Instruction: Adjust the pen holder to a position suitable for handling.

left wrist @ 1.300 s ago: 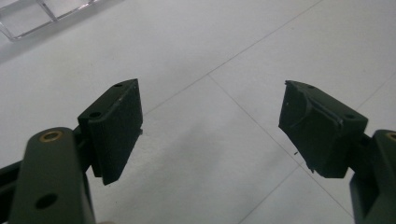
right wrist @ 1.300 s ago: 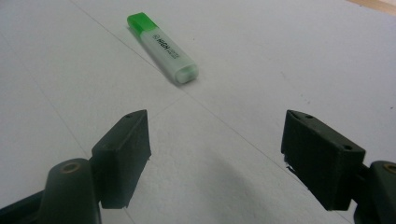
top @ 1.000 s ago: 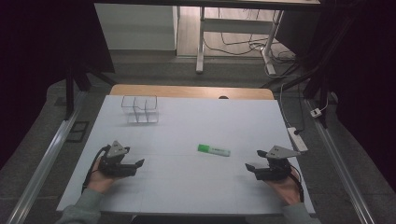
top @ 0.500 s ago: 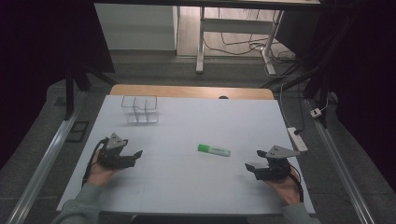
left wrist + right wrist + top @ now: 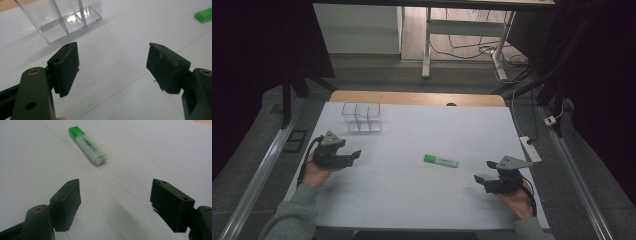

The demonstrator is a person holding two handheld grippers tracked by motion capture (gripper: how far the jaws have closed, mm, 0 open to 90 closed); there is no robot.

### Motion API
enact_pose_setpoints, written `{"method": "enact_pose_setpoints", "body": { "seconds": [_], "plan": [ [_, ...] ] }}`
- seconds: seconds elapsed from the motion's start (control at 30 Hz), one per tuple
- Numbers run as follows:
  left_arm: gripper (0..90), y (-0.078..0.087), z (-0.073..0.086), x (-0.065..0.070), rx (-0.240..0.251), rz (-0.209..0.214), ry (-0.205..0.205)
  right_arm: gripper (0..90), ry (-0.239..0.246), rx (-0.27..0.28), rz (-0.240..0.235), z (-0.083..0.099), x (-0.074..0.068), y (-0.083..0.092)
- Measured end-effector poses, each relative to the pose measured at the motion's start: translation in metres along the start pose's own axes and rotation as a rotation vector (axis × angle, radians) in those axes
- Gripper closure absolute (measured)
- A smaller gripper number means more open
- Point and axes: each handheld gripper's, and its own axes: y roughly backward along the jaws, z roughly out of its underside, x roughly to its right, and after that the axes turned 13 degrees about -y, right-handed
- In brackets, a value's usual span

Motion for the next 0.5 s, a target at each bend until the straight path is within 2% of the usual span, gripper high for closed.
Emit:
{"method": "enact_pose_setpoints", "body": {
  "seconds": [0.07,0.2,0.5],
  "plan": [
    [27.2,0.001,-0.003,-0.008,0.005,0.004,0.02,23.9,0.002,0.0,0.001,0.0,0.0,0.0],
    [28.2,0.002,-0.006,-0.017,0.002,-0.005,0.032,24.1,0.003,0.001,-0.003,0.0,-0.001,-0.002],
    [33.0,0.003,-0.009,-0.031,-0.007,-0.02,0.045,24.1,0.001,-0.002,-0.005,0.0,0.0,-0.003]
  ]
}}
